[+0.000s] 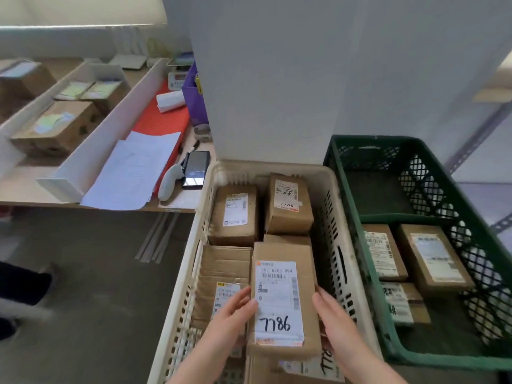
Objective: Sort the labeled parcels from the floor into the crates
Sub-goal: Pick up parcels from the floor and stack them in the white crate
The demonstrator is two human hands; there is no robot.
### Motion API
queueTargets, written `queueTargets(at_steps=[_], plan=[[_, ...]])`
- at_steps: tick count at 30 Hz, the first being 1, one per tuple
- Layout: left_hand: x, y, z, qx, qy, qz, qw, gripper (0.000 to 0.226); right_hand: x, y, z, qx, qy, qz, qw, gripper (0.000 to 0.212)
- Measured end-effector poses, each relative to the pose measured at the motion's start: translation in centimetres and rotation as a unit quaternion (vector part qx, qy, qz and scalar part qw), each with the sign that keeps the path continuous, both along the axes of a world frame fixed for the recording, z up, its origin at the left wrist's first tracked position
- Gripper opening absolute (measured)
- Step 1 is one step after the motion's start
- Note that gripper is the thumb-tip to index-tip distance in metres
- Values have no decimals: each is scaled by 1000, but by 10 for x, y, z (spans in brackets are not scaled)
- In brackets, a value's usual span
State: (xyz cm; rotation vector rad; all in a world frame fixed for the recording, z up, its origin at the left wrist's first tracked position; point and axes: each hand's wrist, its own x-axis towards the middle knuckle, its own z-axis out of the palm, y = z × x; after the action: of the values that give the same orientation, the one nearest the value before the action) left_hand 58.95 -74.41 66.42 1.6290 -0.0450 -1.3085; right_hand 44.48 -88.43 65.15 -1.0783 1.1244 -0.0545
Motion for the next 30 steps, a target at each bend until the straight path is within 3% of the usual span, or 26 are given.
queueTargets(at_steps=[4, 9, 18, 21, 25, 30], plan=[[36, -61, -19, -10, -13, -26, 1000, 46, 31, -52, -18, -32, -10, -35, 999, 37], [56, -108, -55, -3, 45, -20, 999, 45, 61, -90, -47, -3, 13, -39, 999, 38], [60, -112, -64, -6, 33, -31, 999, 58, 65, -94, -60, -2, 38, -39, 999, 41], [61, -106, -52, -15, 31, 7, 999, 72, 65, -90, -37, -76, 49, -42, 995, 48], [65, -89, -7, -48, -85, 18, 995, 44, 64, -85, 34, -224, -7, -31, 974, 34], [64, -62, 58, -62, -196, 29, 978, 21, 73, -76, 91, -240, -1, 170, 956, 33]])
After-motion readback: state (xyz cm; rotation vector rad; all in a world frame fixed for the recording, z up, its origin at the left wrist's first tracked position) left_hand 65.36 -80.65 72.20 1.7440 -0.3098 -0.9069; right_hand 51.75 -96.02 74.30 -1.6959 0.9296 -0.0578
